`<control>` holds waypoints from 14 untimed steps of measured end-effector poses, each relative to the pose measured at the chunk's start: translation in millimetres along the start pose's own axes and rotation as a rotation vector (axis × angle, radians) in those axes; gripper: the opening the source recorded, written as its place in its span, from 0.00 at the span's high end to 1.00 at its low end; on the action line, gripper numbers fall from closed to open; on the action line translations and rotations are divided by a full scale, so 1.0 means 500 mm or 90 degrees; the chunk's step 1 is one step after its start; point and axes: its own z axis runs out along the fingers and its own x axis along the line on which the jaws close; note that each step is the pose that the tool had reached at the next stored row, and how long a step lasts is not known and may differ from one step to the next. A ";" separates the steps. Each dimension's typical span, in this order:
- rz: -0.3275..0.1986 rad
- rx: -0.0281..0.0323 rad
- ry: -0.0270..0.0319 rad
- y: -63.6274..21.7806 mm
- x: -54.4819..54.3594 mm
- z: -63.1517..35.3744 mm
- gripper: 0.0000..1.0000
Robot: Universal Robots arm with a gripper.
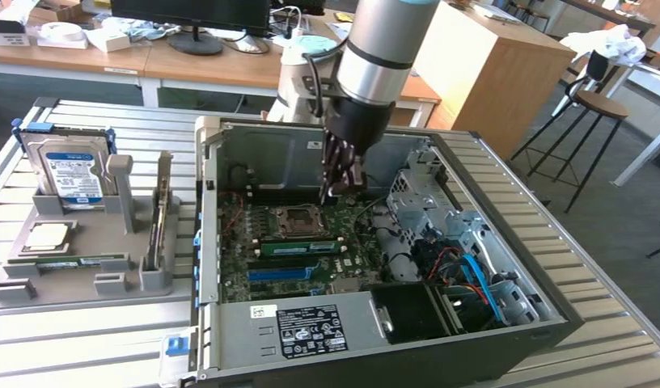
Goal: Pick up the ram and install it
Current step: 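Insert the ram into the slot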
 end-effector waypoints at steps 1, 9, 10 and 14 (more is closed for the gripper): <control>0.000 0.0000 -0.0001 0.000 0.000 -0.003 0.81; 0.000 0.0000 -0.0001 0.000 0.000 -0.005 0.81; 0.000 0.0000 -0.0001 0.000 0.000 -0.005 0.81; 0.000 0.0000 -0.0001 0.000 0.000 -0.005 0.81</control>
